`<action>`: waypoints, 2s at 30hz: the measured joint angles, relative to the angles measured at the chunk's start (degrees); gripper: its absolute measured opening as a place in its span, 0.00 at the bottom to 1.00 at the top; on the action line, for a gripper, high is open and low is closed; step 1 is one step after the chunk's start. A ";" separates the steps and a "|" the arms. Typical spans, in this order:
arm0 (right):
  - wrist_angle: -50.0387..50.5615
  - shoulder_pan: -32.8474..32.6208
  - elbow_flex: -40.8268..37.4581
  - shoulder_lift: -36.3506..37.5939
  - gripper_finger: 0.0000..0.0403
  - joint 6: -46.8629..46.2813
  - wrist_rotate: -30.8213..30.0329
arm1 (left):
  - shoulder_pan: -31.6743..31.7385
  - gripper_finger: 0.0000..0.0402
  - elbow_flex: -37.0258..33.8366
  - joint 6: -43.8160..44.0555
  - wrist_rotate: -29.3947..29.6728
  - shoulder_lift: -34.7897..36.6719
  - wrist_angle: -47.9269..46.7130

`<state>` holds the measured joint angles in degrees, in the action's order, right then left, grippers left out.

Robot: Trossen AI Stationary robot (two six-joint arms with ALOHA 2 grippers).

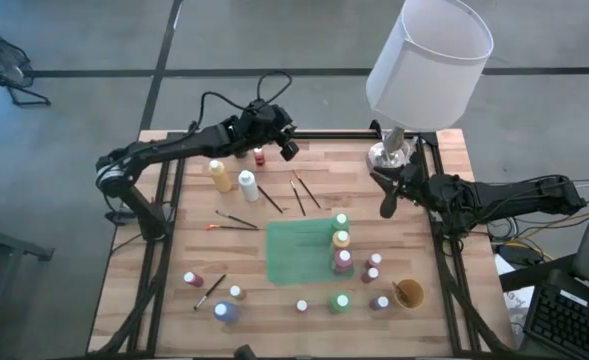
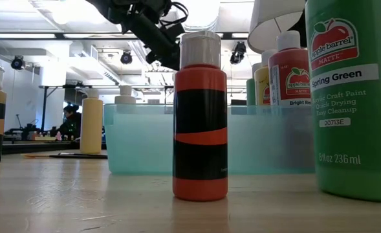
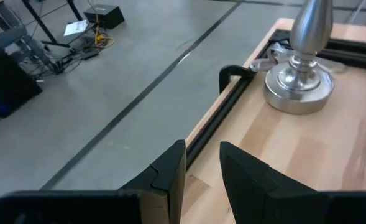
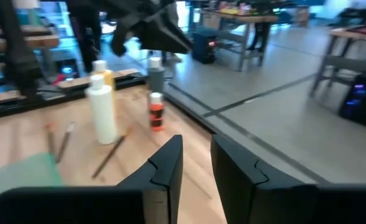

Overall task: Pick & Place Paint Supplies
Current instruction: Put the gold paintbrush into the yellow cup

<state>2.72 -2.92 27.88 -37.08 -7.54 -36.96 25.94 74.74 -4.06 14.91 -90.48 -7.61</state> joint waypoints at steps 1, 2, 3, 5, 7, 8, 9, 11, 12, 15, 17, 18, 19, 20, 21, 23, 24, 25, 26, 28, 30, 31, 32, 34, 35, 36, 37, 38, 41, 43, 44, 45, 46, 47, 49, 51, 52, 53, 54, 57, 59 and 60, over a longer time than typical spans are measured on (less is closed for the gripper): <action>-0.02 0.00 0.00 0.00 0.21 0.13 -0.88 | 0.31 0.26 0.31 1.11 -0.03 0.00 -0.20; 0.00 0.00 0.00 0.00 0.21 0.20 -1.16 | 0.61 0.26 0.80 2.19 -0.01 -0.13 -0.34; -0.01 0.00 0.00 0.00 0.22 0.19 -1.20 | 0.92 0.26 1.56 2.92 -0.01 -0.46 -0.36; -0.02 -0.02 0.00 0.00 0.22 0.18 -1.19 | 1.46 0.26 3.86 3.53 0.01 -1.31 -2.26; -0.04 -0.02 0.00 -0.08 0.22 0.17 -1.20 | 1.58 0.26 7.11 3.82 0.13 -3.11 -5.27; 0.00 -0.02 0.00 -0.07 0.21 0.16 -1.19 | 1.58 0.26 9.00 3.85 0.08 -4.18 -7.27; -0.02 -0.02 0.00 -0.14 0.21 0.08 -1.19 | 1.51 0.26 10.90 3.84 -0.01 -5.35 -9.73; 0.02 -0.02 0.00 -0.11 0.19 -0.34 -1.17 | 1.47 0.26 15.22 3.72 -0.06 -7.92 -13.49; 0.02 -0.02 -0.02 -0.11 0.18 -0.72 -1.17 | 1.51 0.26 17.32 3.36 -0.08 -9.19 -15.27; 0.07 -0.02 -0.02 -0.09 0.14 -1.32 -1.15 | 1.87 0.27 23.16 1.88 0.03 -12.96 -19.91; 0.10 -0.02 -0.02 -0.11 0.13 -1.34 -1.14 | 2.25 0.30 26.50 0.91 0.12 -15.26 -23.55; 0.16 -0.02 -0.02 -0.11 0.12 -1.33 -1.14 | 2.55 0.32 28.12 0.71 0.18 -16.28 -24.90; 0.17 -0.02 -0.02 -0.11 0.11 -1.33 -1.14 | 2.86 0.35 29.54 0.69 0.68 -17.12 -26.22; 0.20 -0.02 -0.02 -0.11 0.11 -1.34 -1.14 | 3.16 0.37 30.71 0.69 1.31 -17.82 -27.59; 0.23 -0.02 -0.02 -0.11 0.11 -1.42 -1.14 | 3.57 0.40 31.88 0.64 1.83 -18.43 -28.81; 0.41 -0.02 -0.02 -0.09 0.10 -1.46 -1.12 | 4.57 0.44 33.79 0.55 2.01 -19.42 -30.87; 0.42 -0.02 -0.02 -0.10 0.10 -1.42 -1.13 | 5.01 0.46 34.40 0.81 2.01 -19.77 -31.89; 0.44 -0.02 -0.02 -0.10 0.10 -1.41 -1.12 | 5.38 0.47 34.88 1.07 1.73 -20.11 -33.08; 0.47 -0.02 -0.02 -0.09 0.10 -1.44 -1.12 | 5.67 0.47 35.02 0.99 0.98 -20.31 -34.02; 0.49 -0.02 -0.02 -0.09 0.10 -1.43 -1.12 | 6.00 0.48 34.82 -2.36 -1.05 -20.46 -34.87; 0.49 -0.02 -0.02 -0.11 0.11 -1.32 -1.12 | 6.06 0.48 34.77 -7.63 -3.12 -20.46 -35.96; 0.50 -0.02 -0.02 -0.11 0.12 -1.33 -1.12 | 6.05 0.48 34.77 -9.86 -3.95 -20.50 -36.74; 0.48 -0.02 -0.02 -0.11 0.13 -1.30 -1.12 | 6.05 0.48 34.77 -11.59 -4.48 -20.50 -37.58; 0.48 -0.02 -0.02 -0.11 0.14 -1.32 -1.12 | 6.13 0.48 34.75 -14.35 -5.61 -20.55 -39.01; 0.48 -0.02 -0.02 -0.11 0.15 -1.36 -1.12 | 6.15 0.48 34.73 -15.58 -6.33 -20.55 -39.66; 0.48 -0.02 -0.02 -0.11 0.15 -1.37 -1.11 | 6.22 0.48 34.73 -17.02 -7.51 -20.55 -40.28; 0.48 -0.02 -0.02 -0.11 0.16 -1.37 -1.10 | 6.24 0.48 34.73 -18.58 -8.65 -20.55 -40.78; 0.48 -0.02 -0.02 -0.11 0.16 -1.40 -1.10 | 6.24 0.48 34.73 -20.08 -9.98 -20.55 -41.11; 0.48 -0.02 -0.02 -0.13 0.18 -1.48 -1.10 | 6.28 0.48 34.70 -26.59 -15.77 -20.55 -42.35; 0.48 -0.02 -0.02 -0.13 0.19 -1.52 -1.07 | 6.24 0.48 34.70 -30.39 -17.59 -20.55 -42.45; 0.48 -0.02 -0.02 -0.13 0.19 -1.51 -1.06 | 6.24 0.48 34.70 -31.77 -17.88 -20.55 -42.46; 0.48 -0.02 -0.02 -0.13 0.20 -1.51 -1.06 | 6.21 0.48 34.70 -33.05 -17.89 -20.67 -42.48; 0.48 -0.02 -0.02 -0.13 0.20 -1.50 -1.06 | 6.03 0.48 34.70 -34.15 -17.99 -20.81 -42.52; 0.48 -0.02 -0.02 -0.13 0.20 -1.50 -1.06 | 6.04 0.48 34.70 -35.08 -18.19 -20.95 -42.97; 0.48 -0.02 -0.02 -0.13 0.21 -1.50 -1.06 | 5.79 0.48 34.68 -36.95 -18.35 -21.50 -44.11; 0.50 -0.02 -0.02 -0.13 0.21 -1.48 -1.06 | 5.44 0.48 34.66 -38.08 -18.36 -22.20 -44.55; 0.53 -0.02 -0.02 -0.13 0.21 -1.48 -1.06 | 5.34 0.48 34.62 -38.43 -17.62 -22.45 -44.54; 0.68 -0.02 -0.02 -0.11 0.22 -1.49 -1.06 | 5.24 0.48 34.62 -38.88 -16.50 -22.73 -44.17; 1.09 -0.02 -0.02 -0.09 0.22 -1.48 -1.06 | 5.19 0.48 34.62 -38.89 -15.62 -22.99 -43.83; 1.64 -0.02 -0.02 -0.06 0.22 -1.28 -1.08 | 5.26 0.48 34.62 -34.68 -14.89 -23.55 -43.16; 1.64 -0.04 -0.02 -0.06 0.22 -1.33 -1.08 | 5.32 0.48 34.62 -31.33 -14.79 -24.21 -42.98; 1.64 -0.04 -0.02 -0.06 0.21 -1.35 -1.08 | 5.32 0.48 34.62 -30.81 -14.79 -24.61 -43.16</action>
<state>4.36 -2.96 27.86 -37.15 -8.88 -38.04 31.27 109.36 -34.87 0.12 -115.09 -50.76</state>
